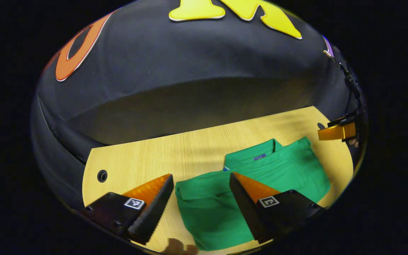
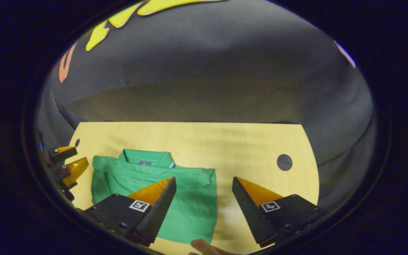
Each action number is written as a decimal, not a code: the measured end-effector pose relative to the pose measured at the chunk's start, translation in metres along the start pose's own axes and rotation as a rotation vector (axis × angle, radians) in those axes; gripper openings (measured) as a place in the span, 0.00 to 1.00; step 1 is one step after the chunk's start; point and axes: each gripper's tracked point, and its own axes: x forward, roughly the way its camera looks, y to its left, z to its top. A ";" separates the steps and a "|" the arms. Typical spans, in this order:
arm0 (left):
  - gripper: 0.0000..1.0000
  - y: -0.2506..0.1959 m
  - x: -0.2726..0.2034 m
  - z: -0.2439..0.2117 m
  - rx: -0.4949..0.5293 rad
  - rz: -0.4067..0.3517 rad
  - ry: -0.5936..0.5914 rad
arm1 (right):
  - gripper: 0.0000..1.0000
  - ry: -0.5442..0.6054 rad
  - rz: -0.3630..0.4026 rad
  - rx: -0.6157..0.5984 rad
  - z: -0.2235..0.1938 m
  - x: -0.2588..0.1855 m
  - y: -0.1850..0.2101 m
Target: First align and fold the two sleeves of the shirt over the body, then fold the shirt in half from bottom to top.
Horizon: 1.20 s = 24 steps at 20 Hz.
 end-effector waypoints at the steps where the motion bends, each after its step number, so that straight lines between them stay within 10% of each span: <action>1: 1.00 -0.001 -0.011 0.006 0.004 0.006 -0.019 | 0.97 -0.021 0.008 -0.001 0.005 -0.013 0.001; 9: 0.99 -0.014 -0.170 0.079 0.009 0.089 -0.284 | 0.96 -0.248 0.042 -0.019 0.026 -0.173 0.011; 15: 0.99 -0.022 -0.281 0.059 -0.170 0.081 -0.377 | 0.96 -0.444 -0.007 -0.001 -0.005 -0.295 0.006; 24: 0.99 0.012 -0.378 0.020 -0.245 0.327 -0.457 | 0.95 -0.630 -0.094 -0.105 -0.065 -0.382 -0.019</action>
